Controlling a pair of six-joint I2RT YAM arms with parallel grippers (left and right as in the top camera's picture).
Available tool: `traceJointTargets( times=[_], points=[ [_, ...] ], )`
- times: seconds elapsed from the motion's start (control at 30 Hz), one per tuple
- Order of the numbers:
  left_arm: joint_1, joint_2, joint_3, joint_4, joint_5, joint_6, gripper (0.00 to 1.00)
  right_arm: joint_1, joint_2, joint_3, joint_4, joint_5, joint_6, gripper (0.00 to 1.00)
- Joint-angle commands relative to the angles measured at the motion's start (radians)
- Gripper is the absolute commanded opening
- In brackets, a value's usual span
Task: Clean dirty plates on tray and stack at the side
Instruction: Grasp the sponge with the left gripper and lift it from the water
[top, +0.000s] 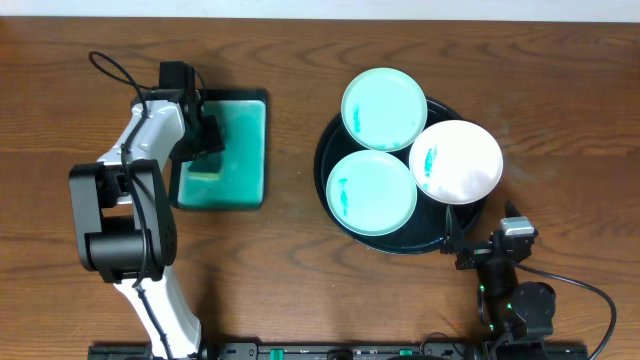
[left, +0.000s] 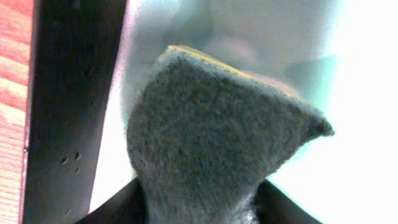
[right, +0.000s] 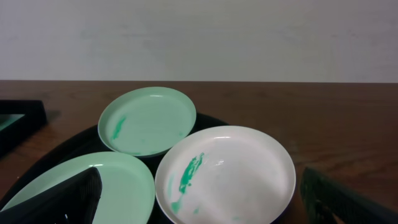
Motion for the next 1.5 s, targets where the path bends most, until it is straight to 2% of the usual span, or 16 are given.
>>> traceJointTargets(
  times=[0.0, 0.1, 0.13, 0.23, 0.4, 0.43, 0.67, 1.2, 1.37, 1.47],
  points=[
    [0.003, 0.008, -0.007, -0.011, 0.003, 0.009, 0.69, -0.007, -0.003, -0.003, -0.003, -0.001, -0.012, 0.99],
    [0.003, 0.008, -0.01, -0.019, 0.021, 0.01, 0.68, -0.007, -0.003, -0.003, -0.003, -0.001, -0.012, 0.99],
    [0.003, 0.008, -0.01, -0.021, 0.025, 0.009, 0.65, -0.007, -0.003, -0.003, -0.003, -0.001, -0.012, 0.99],
    [0.003, 0.008, -0.01, -0.021, 0.025, 0.009, 0.45, -0.007, -0.003, -0.003, -0.003, -0.001, -0.012, 0.99],
    [0.003, 0.007, -0.01, -0.024, 0.025, 0.009, 0.18, -0.007, -0.003, -0.003, -0.003, -0.001, -0.012, 0.99],
    [0.003, 0.005, -0.01, -0.024, 0.025, 0.009, 0.08, -0.007, -0.003, -0.003, -0.003, -0.001, -0.012, 0.99],
    [0.003, -0.055, 0.01, -0.053, 0.099, -0.003, 0.07, -0.007, -0.003, -0.003, -0.003, -0.001, -0.012, 0.99],
    [0.003, -0.413, 0.01, -0.013, 0.149, -0.029, 0.07, -0.007, -0.003, -0.003, -0.003, -0.001, -0.012, 0.99],
    [0.002, -0.407, -0.001, -0.007, 0.148, -0.029, 0.07, -0.007, -0.003, -0.003, -0.003, -0.001, -0.012, 0.99],
    [0.002, -0.362, -0.044, 0.06, 0.141, -0.028, 0.07, -0.007, -0.003, -0.003, -0.003, -0.001, -0.012, 0.99]
  ],
)
